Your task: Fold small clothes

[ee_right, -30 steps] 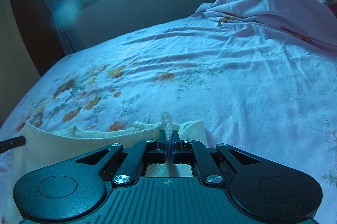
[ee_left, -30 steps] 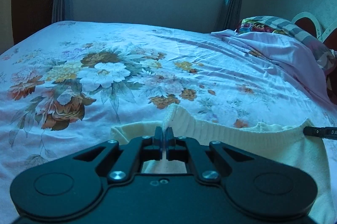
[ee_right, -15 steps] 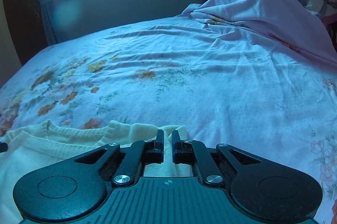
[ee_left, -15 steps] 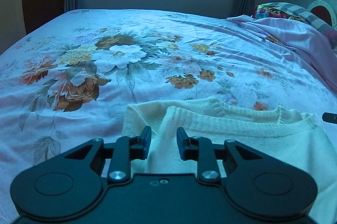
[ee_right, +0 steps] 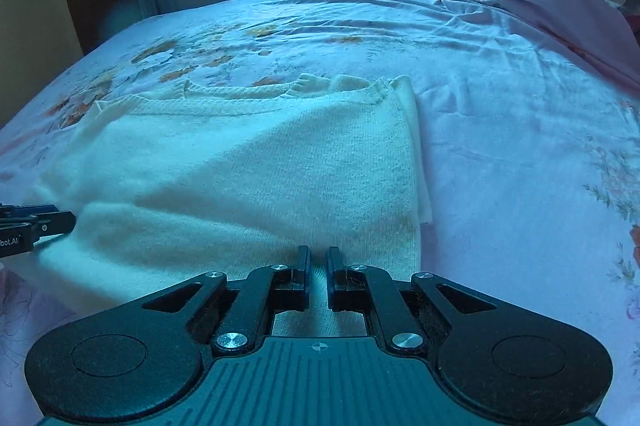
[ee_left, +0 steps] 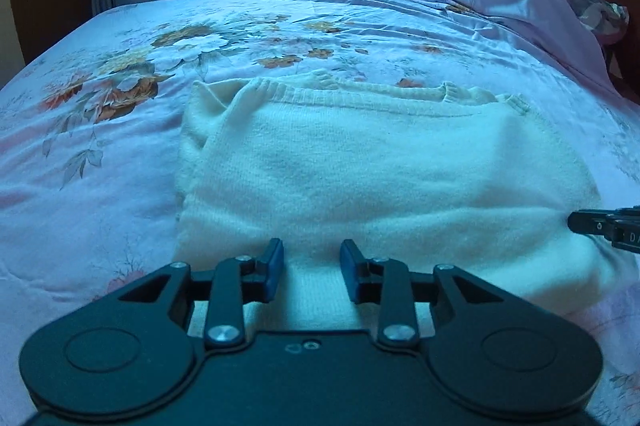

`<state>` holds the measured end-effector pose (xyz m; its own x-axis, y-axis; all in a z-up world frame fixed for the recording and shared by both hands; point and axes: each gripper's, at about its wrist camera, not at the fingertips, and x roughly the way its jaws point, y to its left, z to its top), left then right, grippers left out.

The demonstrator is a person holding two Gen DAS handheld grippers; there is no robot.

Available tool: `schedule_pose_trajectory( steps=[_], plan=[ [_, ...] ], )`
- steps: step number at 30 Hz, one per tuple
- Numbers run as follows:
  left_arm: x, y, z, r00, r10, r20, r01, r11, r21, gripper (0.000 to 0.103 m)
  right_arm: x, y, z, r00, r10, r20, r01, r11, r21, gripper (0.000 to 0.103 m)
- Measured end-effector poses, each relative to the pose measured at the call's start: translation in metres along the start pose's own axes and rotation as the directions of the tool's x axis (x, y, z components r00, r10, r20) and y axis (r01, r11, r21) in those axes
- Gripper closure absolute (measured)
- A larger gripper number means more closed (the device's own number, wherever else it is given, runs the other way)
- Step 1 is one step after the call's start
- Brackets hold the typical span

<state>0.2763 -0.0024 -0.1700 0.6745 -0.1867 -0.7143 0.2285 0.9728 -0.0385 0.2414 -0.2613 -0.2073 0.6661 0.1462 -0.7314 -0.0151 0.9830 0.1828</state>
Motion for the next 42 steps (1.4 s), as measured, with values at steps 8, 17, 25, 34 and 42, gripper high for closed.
schedule_pose_trajectory(
  steps=[8, 17, 25, 34, 42],
  plan=[
    [-0.012, -0.015, -0.020, 1.000, 0.001, -0.030, 0.000, 1.000, 0.017, 0.073, -0.012, 0.023, -0.035, 0.999, -0.037, -0.014, 0.036, 0.997, -0.074, 0.020],
    [-0.018, -0.030, -0.035, 0.999, -0.005, -0.042, 0.007, 0.999, 0.039, 0.073, -0.029, 0.047, -0.030, 0.999, -0.014, 0.048, 0.016, 0.999, -0.046, 0.021],
    [-0.038, -0.020, -0.030, 1.000, -0.021, -0.006, 0.020, 1.000, -0.005, 0.073, -0.037, 0.042, -0.027, 0.999, -0.005, 0.051, 0.005, 1.000, 0.000, 0.021],
    [-0.033, -0.009, -0.031, 0.999, -0.034, -0.027, 0.031, 0.996, -0.085, 0.073, -0.016, 0.050, -0.035, 0.999, -0.033, -0.022, 0.032, 0.998, -0.045, 0.021],
    [-0.021, -0.023, -0.034, 0.999, -0.041, -0.037, 0.039, 0.998, -0.048, 0.073, -0.011, 0.077, -0.029, 1.000, -0.011, 0.003, 0.011, 0.998, -0.067, 0.021]
  ],
)
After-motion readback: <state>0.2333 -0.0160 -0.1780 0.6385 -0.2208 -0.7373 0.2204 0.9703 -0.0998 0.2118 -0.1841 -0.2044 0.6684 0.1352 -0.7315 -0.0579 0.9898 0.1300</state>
